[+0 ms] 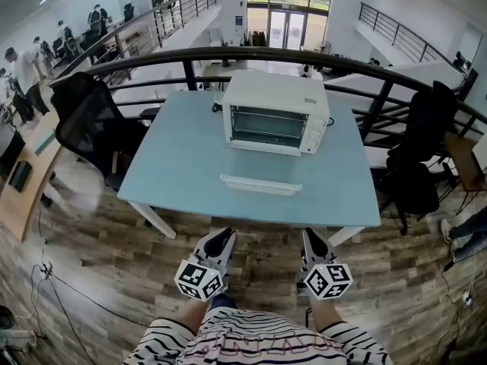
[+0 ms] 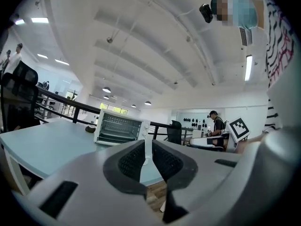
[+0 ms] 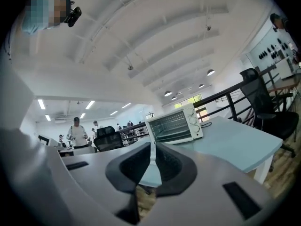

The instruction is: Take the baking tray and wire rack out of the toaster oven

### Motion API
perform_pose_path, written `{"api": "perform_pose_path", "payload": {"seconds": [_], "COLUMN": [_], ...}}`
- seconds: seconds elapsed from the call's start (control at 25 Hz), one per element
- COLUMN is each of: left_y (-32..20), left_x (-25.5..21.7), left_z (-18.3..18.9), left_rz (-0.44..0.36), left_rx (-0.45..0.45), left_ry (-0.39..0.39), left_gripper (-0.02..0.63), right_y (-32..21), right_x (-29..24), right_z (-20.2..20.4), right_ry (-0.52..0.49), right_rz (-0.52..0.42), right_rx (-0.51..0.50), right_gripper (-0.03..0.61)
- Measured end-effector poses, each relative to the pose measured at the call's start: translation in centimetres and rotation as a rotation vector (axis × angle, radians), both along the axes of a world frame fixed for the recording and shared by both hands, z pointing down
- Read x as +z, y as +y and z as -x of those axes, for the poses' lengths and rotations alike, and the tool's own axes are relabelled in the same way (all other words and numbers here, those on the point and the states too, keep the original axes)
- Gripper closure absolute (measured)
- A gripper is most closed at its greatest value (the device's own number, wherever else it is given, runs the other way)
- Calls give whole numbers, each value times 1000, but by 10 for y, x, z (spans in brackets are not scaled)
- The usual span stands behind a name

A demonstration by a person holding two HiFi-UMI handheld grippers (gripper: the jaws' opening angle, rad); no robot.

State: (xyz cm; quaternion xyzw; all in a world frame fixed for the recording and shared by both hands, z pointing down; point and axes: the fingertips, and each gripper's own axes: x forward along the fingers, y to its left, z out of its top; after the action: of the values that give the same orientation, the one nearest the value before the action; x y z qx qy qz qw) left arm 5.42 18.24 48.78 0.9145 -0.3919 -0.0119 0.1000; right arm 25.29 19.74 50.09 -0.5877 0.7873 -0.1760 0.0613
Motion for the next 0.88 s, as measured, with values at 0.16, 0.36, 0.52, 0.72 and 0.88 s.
{"api": "perform_pose_path", "payload": {"seconds": [0.16, 0.36, 0.52, 0.72, 0.88], "left_y": [-48, -102, -138, -181, -214], "left_x": [-3, -4, -6, 5, 18], "left_z": [15, 39, 71, 85, 75], "left_rz": [18, 57, 89, 172, 233], "left_rx": [62, 161, 199, 196, 181], "left_ry": [5, 8, 30, 91, 131], "left_gripper": [583, 417, 417, 417, 417], "right_y": [-43, -90, -118, -147, -177], "right_x": [-7, -5, -5, 2, 12], "right_z": [18, 51, 82, 85, 69], "right_ry": [-27, -68, -145, -243, -254], "right_rz": [-9, 19, 45, 74, 98], "right_rx": [68, 143, 192, 259, 281], "right_gripper": [548, 390, 390, 390, 390]}}
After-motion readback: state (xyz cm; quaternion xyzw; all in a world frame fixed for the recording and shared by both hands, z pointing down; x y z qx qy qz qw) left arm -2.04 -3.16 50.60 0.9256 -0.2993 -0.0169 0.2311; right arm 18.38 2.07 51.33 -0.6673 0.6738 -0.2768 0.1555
